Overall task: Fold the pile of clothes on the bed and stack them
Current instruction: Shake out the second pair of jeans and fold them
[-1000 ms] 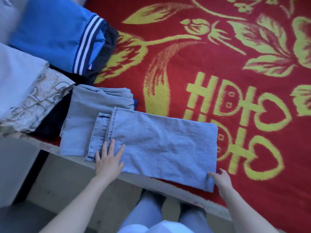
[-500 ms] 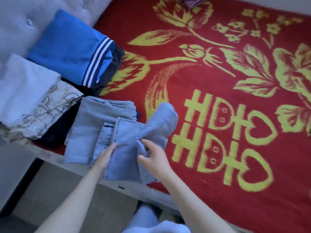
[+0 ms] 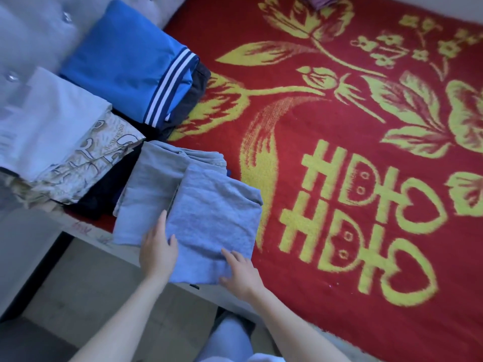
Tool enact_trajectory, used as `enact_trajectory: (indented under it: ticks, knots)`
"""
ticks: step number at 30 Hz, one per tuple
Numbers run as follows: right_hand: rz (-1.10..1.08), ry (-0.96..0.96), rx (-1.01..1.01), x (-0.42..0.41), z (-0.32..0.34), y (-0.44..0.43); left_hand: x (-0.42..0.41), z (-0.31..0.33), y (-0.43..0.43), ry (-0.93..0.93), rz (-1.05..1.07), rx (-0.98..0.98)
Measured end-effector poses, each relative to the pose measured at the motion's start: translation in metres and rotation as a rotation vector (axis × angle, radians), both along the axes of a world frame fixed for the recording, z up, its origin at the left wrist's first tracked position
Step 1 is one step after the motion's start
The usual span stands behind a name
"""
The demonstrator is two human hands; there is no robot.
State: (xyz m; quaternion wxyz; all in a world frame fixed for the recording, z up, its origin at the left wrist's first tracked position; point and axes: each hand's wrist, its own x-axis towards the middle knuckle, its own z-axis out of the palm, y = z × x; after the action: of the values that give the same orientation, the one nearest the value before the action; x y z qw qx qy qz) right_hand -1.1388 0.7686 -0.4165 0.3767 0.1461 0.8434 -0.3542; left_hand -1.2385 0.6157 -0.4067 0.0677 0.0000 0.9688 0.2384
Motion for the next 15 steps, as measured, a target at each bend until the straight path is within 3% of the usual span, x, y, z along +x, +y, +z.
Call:
enact_trajectory:
  ticks: [2, 4, 5, 8, 11, 15]
  knots:
    - [0.084, 0.005, 0.041, 0.002, -0.006, -0.003, 0.022, -0.012, -0.005, 0.292, -0.473, -0.303]
    - [0.153, 0.043, 0.1, 0.003, -0.014, -0.005, 0.048, -0.034, -0.012, 0.354, -0.949, -0.425]
    - [0.193, 0.063, 0.134, 0.004, -0.017, -0.004, 0.055, -0.045, -0.018, 0.305, -1.077, -0.469]
    - [0.266, 0.059, 0.222, 0.012, -0.031, 0.002, 0.049, -0.069, -0.04, 0.397, -1.056, -0.55]
    - [0.238, 0.034, 0.264, 0.017, -0.04, 0.0, 0.018, -0.074, -0.05, 0.433, -0.921, -0.564]
    - [0.133, -0.001, 0.322, 0.015, -0.045, -0.009, -0.008, -0.075, -0.047, 0.528, -0.926, -0.561]
